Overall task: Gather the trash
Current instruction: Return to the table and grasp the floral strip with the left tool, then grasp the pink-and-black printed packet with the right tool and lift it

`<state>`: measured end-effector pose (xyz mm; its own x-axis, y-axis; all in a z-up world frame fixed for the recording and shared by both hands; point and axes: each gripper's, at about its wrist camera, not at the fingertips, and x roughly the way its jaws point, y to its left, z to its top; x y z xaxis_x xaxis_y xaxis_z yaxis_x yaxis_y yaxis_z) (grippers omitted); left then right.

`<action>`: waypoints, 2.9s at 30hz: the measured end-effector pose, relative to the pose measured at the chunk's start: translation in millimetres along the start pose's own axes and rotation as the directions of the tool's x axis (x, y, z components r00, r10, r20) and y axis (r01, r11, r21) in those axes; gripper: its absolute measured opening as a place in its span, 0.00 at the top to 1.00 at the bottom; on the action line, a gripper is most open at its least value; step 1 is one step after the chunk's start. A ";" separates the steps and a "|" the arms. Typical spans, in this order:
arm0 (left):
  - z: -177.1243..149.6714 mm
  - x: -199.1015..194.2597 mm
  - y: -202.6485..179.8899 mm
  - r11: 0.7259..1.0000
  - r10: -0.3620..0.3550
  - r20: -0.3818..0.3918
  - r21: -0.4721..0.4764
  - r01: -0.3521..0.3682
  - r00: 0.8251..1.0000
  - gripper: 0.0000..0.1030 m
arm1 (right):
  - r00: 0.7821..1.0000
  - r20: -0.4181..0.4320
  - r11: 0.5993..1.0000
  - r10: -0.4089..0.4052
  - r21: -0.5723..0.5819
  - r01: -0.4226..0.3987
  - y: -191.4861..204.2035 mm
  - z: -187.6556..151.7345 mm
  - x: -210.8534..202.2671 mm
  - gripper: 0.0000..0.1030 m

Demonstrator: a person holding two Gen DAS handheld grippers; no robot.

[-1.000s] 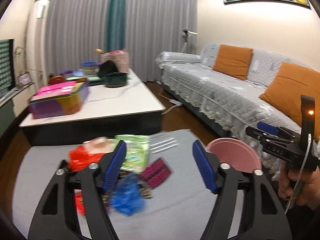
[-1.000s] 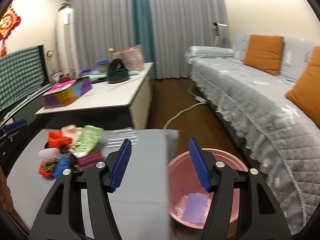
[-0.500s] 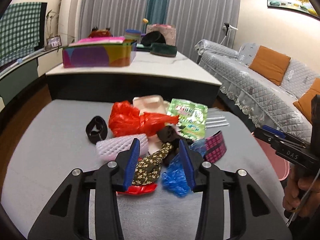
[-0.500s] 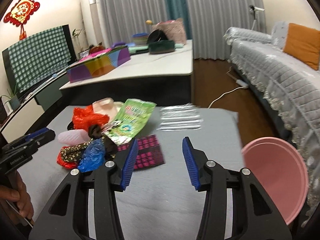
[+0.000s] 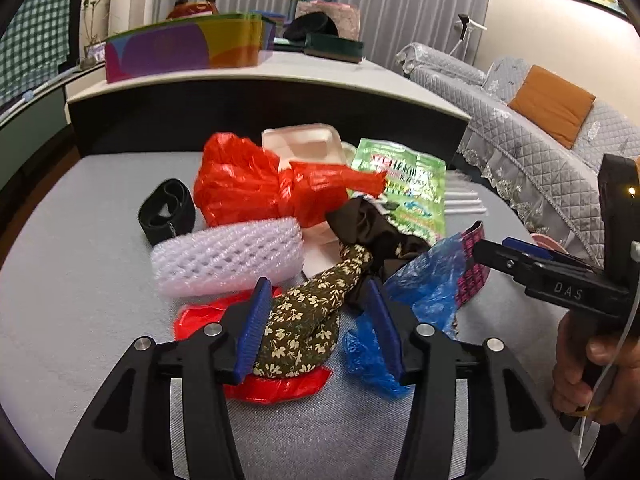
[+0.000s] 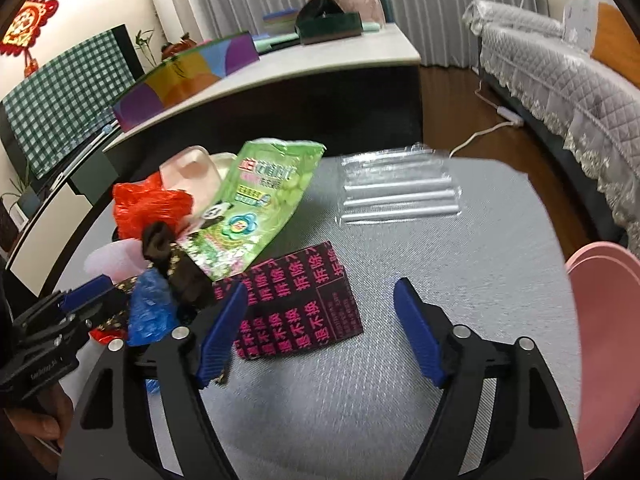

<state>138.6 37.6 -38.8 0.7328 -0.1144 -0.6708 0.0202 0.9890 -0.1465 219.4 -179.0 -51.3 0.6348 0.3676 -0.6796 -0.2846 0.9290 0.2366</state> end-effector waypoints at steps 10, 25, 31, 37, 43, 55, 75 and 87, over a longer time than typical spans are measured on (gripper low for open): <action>1.4 6.8 2.4 1.000 0.013 -0.031 0.011 -0.012 0.999 0.87 | 0.997 -0.065 0.999 0.045 -0.017 -0.046 5.4 0.4 17.4 0.37; 5.6 -6.3 -1.8 0.999 0.018 -0.015 0.029 -0.017 1.000 0.95 | 0.997 -0.051 0.995 0.055 -0.085 -0.060 13.4 -5.3 -0.9 0.99; 6.6 -17.1 -5.0 0.999 0.027 0.004 0.037 -0.027 1.000 0.96 | 0.998 -0.021 0.995 0.060 -0.077 -0.062 10.3 -3.7 -16.1 0.99; 6.9 -26.2 -3.0 0.998 0.039 0.019 0.038 -0.039 0.999 0.96 | 0.998 0.005 0.995 0.065 -0.074 -0.065 9.0 -2.5 -28.3 0.98; 7.6 -33.2 -4.9 0.999 0.036 0.033 0.034 -0.037 0.999 0.96 | 0.998 0.024 0.997 0.057 -0.050 -0.056 5.2 -1.8 -30.4 0.67; 14.2 -37.2 9.3 1.000 0.026 0.046 -0.002 -0.026 0.999 0.96 | 0.998 -0.017 0.998 0.065 0.006 -0.065 6.8 10.0 11.2 0.49; 27.4 -62.1 10.7 0.999 0.040 0.133 -0.003 -0.040 0.990 0.96 | 0.984 0.098 0.986 0.148 -0.086 -0.140 29.0 15.1 -46.1 0.95; 38.0 -82.9 3.3 0.999 0.043 0.189 0.008 -0.045 0.981 0.96 | 0.978 0.175 0.986 0.117 -0.137 -0.094 28.1 6.4 -95.2 0.95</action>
<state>103.7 53.9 44.0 0.8483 -0.0517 -0.5269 -0.0078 0.9939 -0.1102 155.6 -187.6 24.5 0.7128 0.4758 -0.5153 -0.4385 0.8757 0.2021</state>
